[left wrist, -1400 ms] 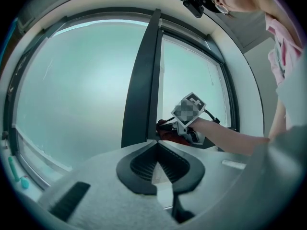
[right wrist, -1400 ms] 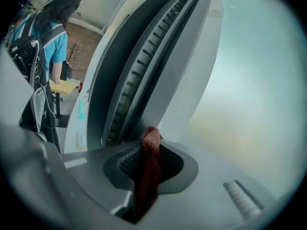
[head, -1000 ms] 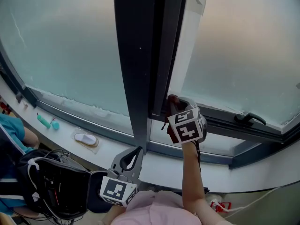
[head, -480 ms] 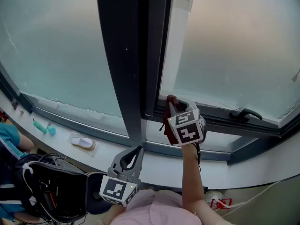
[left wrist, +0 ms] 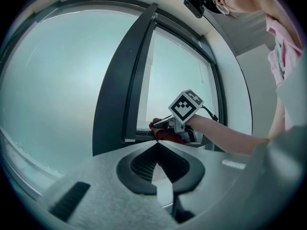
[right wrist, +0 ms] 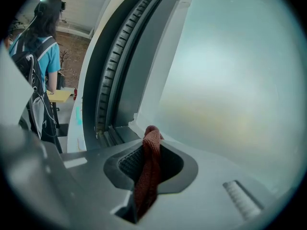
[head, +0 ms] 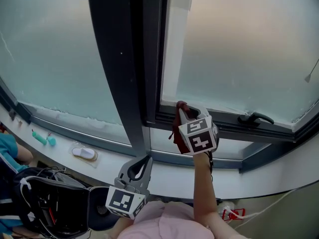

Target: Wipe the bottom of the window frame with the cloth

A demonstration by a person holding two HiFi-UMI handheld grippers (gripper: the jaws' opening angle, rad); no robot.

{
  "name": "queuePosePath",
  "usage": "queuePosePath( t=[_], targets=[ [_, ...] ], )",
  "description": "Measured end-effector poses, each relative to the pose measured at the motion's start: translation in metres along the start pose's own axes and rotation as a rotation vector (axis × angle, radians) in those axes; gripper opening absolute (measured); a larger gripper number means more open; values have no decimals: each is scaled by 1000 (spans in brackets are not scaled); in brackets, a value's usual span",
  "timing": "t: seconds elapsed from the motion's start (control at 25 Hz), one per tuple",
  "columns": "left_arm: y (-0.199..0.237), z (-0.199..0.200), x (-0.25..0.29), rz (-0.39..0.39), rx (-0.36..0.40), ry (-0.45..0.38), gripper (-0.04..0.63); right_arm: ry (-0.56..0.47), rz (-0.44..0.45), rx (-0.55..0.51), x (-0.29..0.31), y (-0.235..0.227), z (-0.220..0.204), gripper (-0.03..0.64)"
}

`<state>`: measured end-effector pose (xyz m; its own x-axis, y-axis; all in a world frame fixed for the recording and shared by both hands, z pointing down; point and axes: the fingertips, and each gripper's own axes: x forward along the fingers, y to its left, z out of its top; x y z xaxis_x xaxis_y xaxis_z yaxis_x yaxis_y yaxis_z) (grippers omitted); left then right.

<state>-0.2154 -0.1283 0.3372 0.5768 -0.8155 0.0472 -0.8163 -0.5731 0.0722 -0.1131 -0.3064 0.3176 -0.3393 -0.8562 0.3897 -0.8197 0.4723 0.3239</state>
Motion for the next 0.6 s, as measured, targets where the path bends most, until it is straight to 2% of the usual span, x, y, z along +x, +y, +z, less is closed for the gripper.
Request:
queuePosePath(
  t=[0.6],
  targets=[
    [-13, 0, 2, -20, 8, 6, -2, -8, -32, 87, -18, -33, -20, 52]
  ],
)
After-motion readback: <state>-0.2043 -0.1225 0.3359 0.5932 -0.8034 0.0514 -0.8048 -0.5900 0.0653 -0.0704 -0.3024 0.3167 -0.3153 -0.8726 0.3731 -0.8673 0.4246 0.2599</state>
